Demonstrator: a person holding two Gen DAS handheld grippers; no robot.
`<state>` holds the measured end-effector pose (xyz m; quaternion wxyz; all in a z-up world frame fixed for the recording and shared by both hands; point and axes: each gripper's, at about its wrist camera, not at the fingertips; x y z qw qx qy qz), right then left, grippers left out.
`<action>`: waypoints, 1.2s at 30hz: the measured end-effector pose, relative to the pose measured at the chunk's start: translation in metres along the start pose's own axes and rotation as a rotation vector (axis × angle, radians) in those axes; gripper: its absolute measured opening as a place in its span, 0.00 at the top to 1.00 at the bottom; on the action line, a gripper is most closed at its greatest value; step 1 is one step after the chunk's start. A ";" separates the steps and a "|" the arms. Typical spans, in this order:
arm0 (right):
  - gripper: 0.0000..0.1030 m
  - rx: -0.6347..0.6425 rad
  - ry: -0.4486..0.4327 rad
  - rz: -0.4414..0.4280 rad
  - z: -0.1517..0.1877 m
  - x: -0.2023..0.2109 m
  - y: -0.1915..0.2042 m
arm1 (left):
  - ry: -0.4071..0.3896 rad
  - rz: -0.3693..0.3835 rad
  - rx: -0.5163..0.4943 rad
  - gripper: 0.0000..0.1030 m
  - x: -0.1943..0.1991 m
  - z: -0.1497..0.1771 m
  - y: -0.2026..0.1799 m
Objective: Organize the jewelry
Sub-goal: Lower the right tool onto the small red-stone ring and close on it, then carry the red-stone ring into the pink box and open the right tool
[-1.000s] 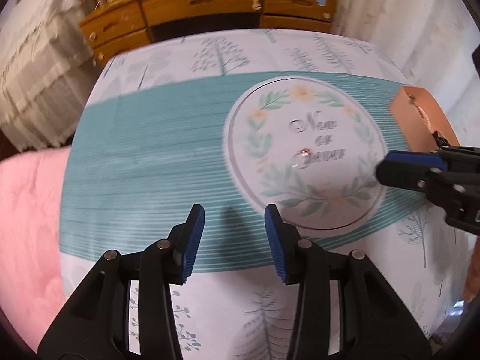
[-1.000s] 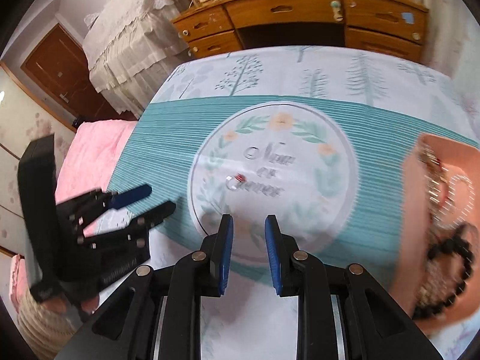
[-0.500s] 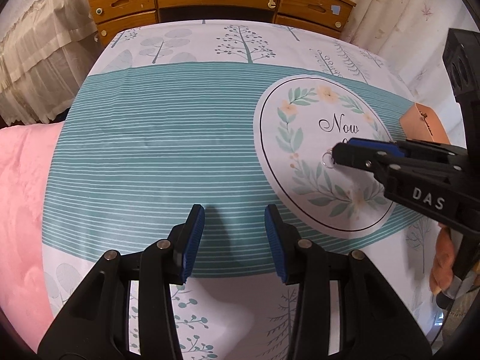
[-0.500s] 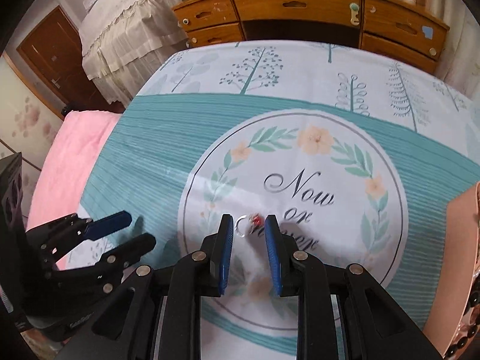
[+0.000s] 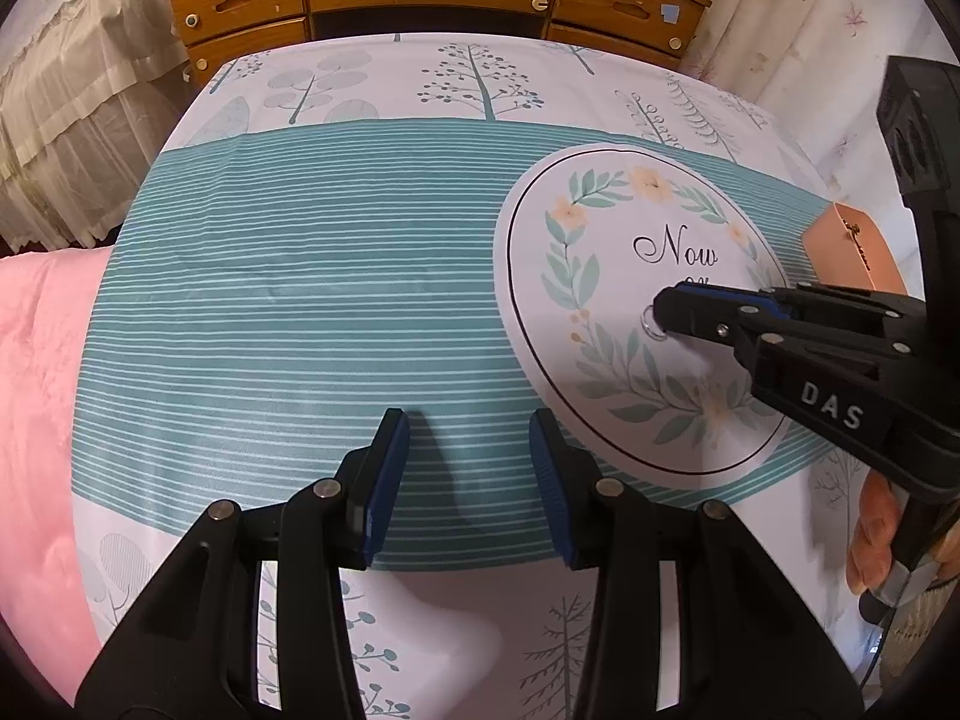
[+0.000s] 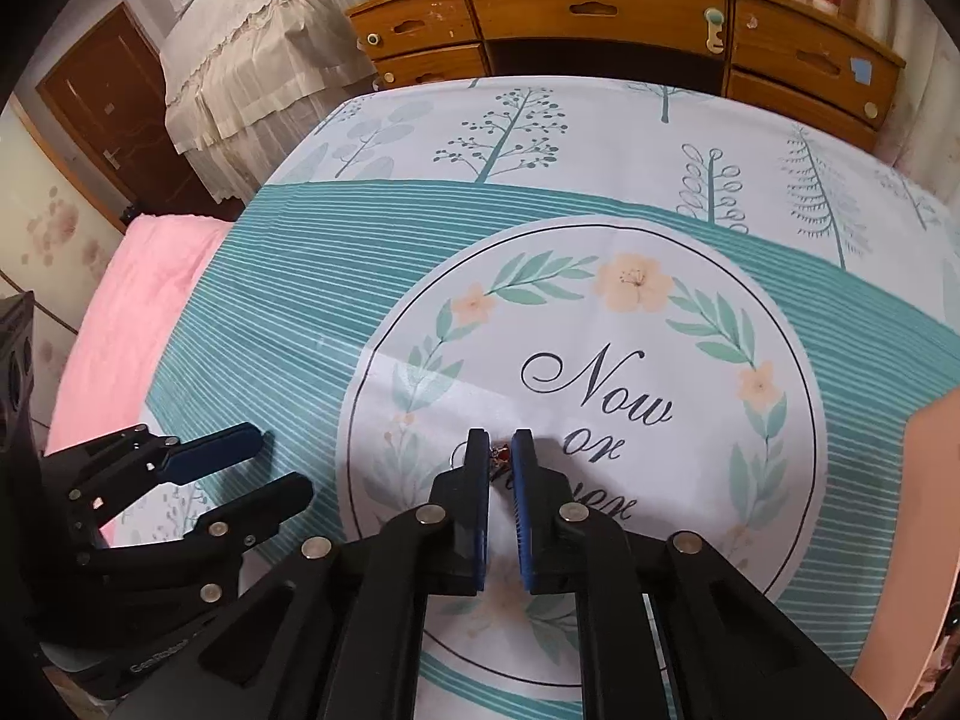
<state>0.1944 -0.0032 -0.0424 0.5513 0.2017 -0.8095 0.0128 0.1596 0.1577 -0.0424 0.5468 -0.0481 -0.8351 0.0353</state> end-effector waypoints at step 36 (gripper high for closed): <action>0.88 -0.348 -0.167 0.127 0.117 0.204 -0.199 | -0.179 0.121 -0.145 0.31 0.076 0.000 -0.179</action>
Point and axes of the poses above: each gripper's, at about its wrist camera, not at the fingertips, and x roughly against the way its jaws point, y to its left, z to its underside
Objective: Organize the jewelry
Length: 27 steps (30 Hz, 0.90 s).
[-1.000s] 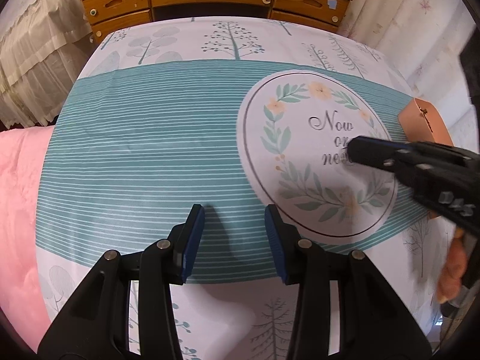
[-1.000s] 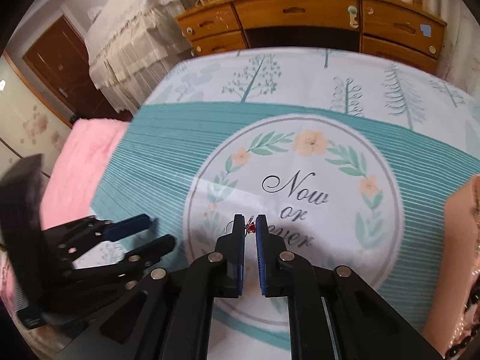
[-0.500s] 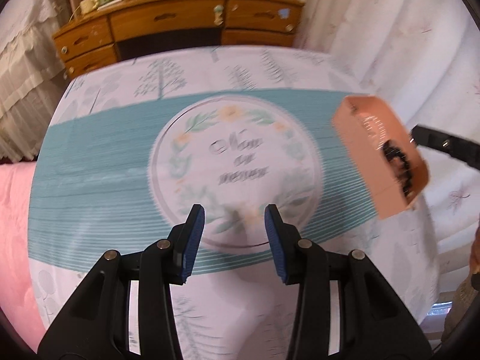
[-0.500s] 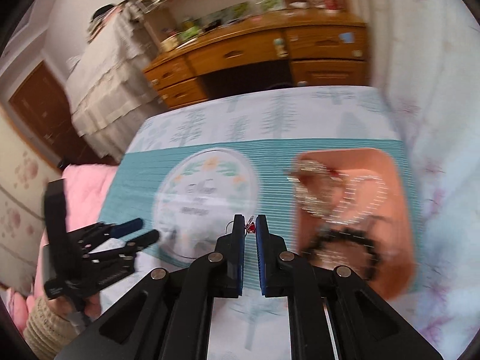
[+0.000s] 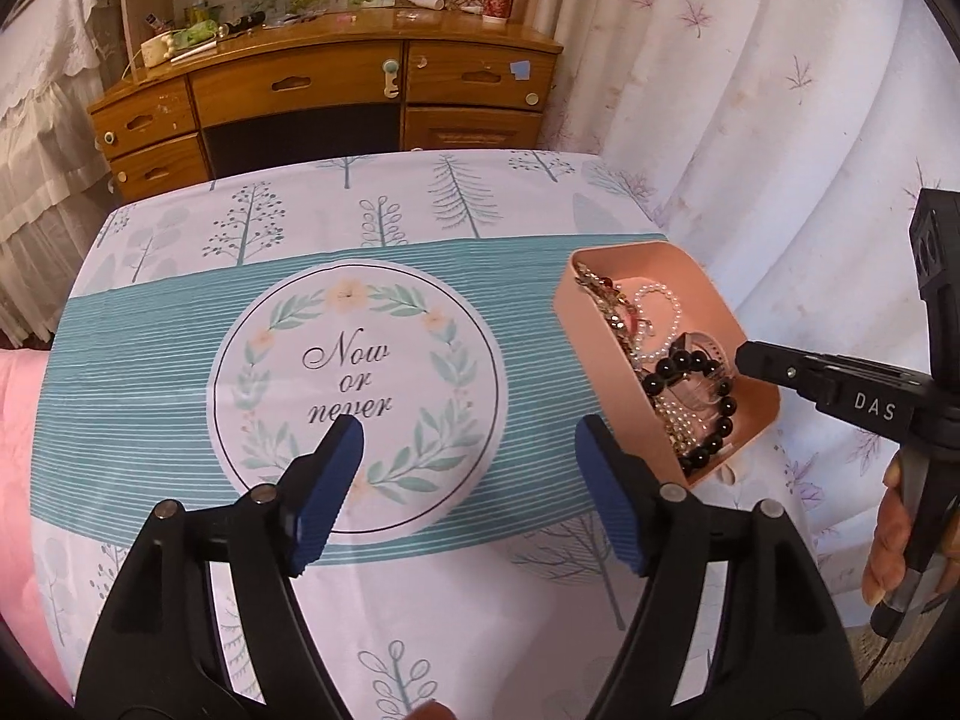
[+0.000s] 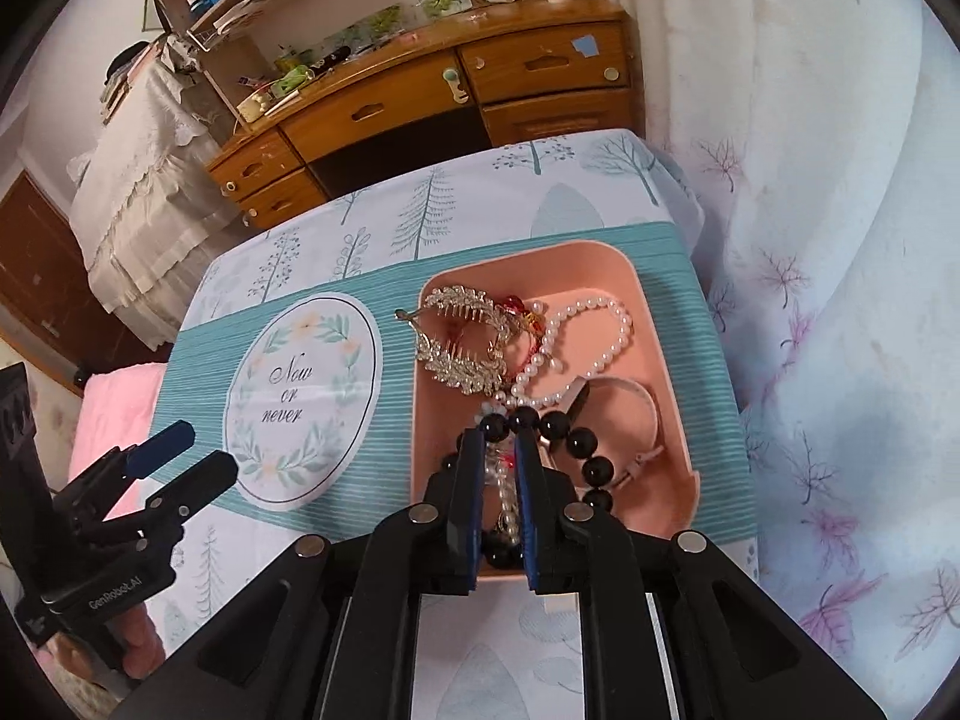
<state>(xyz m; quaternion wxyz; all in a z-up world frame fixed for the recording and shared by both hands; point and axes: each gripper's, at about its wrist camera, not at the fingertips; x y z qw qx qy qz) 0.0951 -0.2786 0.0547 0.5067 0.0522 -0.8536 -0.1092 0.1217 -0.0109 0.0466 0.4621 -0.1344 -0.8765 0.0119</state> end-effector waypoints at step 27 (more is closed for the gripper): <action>0.71 0.132 -0.105 -0.083 0.102 0.048 0.058 | -0.068 -0.101 0.029 0.31 0.041 0.072 -0.021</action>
Point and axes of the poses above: each gripper's, at about its wrist camera, not at the fingertips, and x roughly against the way its jaws point, y to its left, z to its underside
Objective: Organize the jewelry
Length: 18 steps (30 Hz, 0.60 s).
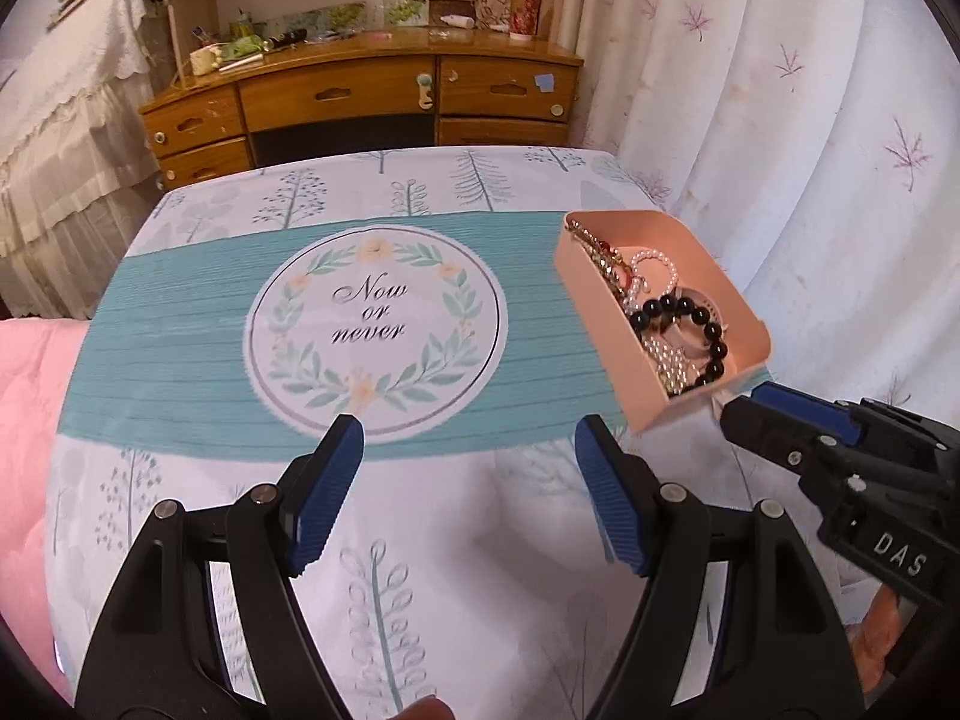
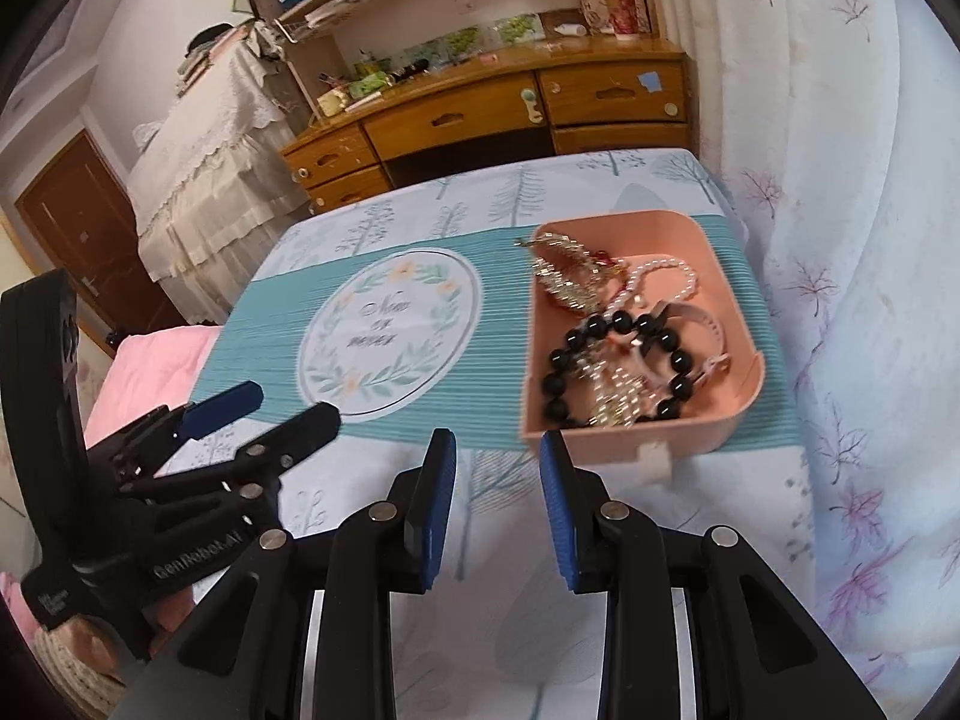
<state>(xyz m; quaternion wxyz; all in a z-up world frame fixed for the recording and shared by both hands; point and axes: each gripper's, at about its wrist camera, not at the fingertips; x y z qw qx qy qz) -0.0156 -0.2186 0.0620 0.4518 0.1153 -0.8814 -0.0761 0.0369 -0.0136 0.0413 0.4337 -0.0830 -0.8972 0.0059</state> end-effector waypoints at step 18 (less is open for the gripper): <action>0.45 0.093 -0.188 0.100 0.080 0.034 0.055 | -0.109 -0.125 0.115 0.31 0.038 0.075 0.011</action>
Point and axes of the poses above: each gripper's, at about its wrist camera, not at the fingertips, and x roughly against the way its jaws point, y to its left, z to its underside
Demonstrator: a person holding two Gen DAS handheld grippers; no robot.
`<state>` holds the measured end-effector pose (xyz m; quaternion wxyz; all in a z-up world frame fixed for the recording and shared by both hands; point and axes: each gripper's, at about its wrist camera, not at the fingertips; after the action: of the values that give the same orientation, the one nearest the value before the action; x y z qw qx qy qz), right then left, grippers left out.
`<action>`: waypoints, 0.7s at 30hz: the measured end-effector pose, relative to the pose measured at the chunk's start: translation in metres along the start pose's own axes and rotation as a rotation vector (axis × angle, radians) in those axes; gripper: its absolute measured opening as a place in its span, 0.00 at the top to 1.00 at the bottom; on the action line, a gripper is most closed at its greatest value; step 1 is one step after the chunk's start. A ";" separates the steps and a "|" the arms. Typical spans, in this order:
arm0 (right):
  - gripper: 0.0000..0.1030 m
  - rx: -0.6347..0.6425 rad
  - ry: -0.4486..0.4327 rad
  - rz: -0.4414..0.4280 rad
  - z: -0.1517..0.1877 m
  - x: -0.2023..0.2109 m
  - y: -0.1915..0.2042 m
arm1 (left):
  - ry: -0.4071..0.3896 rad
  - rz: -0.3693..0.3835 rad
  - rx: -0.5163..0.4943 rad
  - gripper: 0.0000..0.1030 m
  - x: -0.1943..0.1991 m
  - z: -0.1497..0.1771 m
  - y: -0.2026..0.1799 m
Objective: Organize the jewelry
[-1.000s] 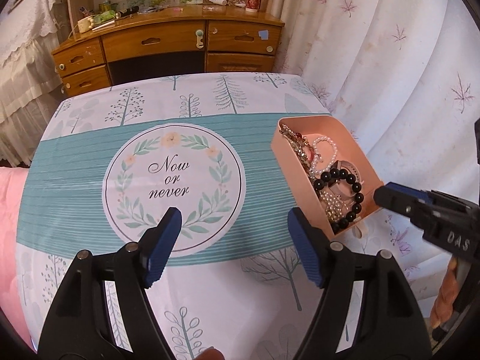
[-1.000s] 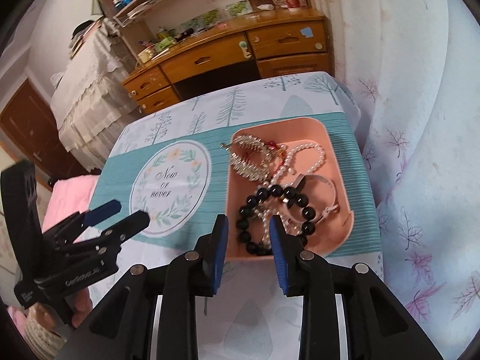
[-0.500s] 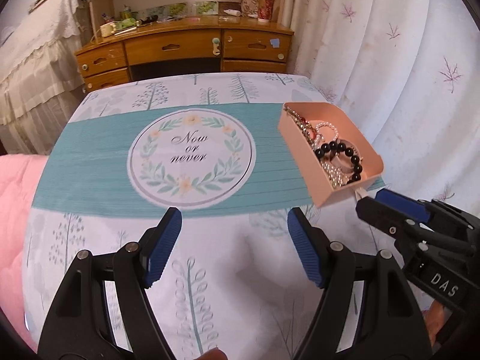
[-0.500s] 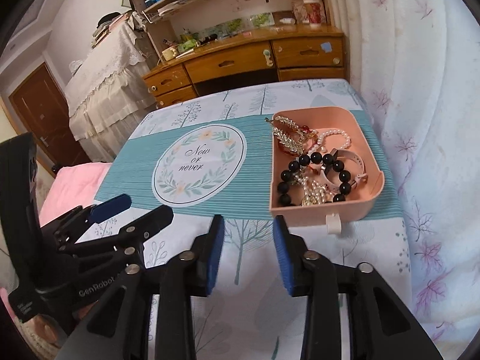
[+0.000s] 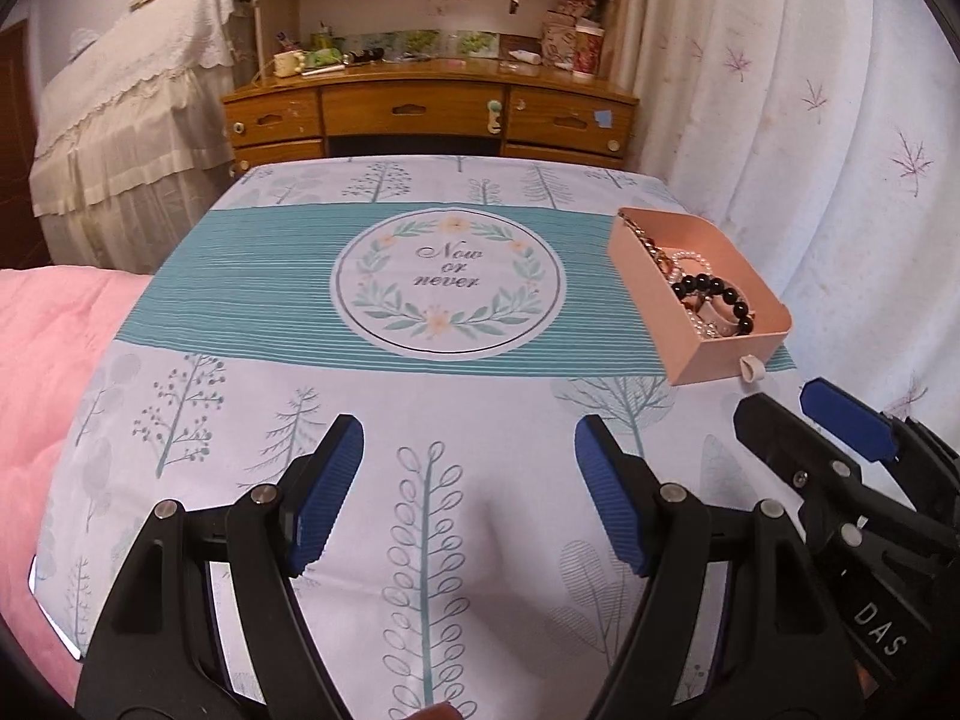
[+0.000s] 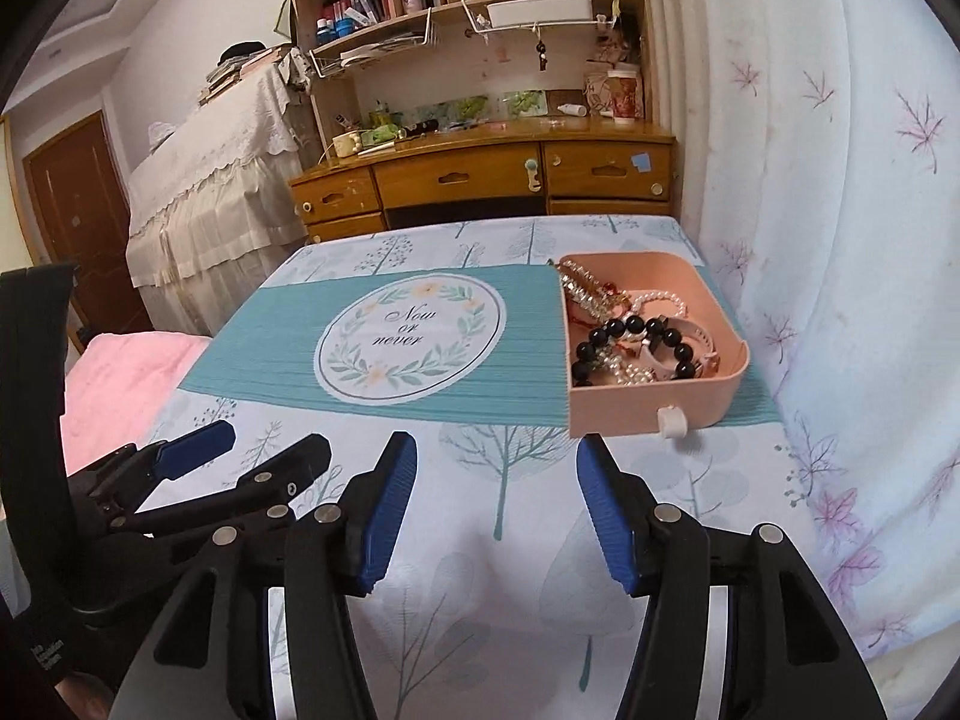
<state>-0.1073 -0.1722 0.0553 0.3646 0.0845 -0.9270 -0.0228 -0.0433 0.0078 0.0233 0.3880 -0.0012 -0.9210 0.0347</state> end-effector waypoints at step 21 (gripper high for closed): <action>0.45 -0.038 0.066 -0.025 0.004 -0.024 -0.010 | 0.012 -0.041 -0.006 0.31 -0.009 0.005 0.001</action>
<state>-0.0915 -0.1775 0.0351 0.3963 0.0899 -0.9127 -0.0420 -0.0401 0.0080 0.0135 0.3941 0.0164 -0.9186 0.0240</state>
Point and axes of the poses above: each gripper's, at about its wrist camera, not at the fingertips, and x roughly against the way its jaws point, y to its left, z to its underside
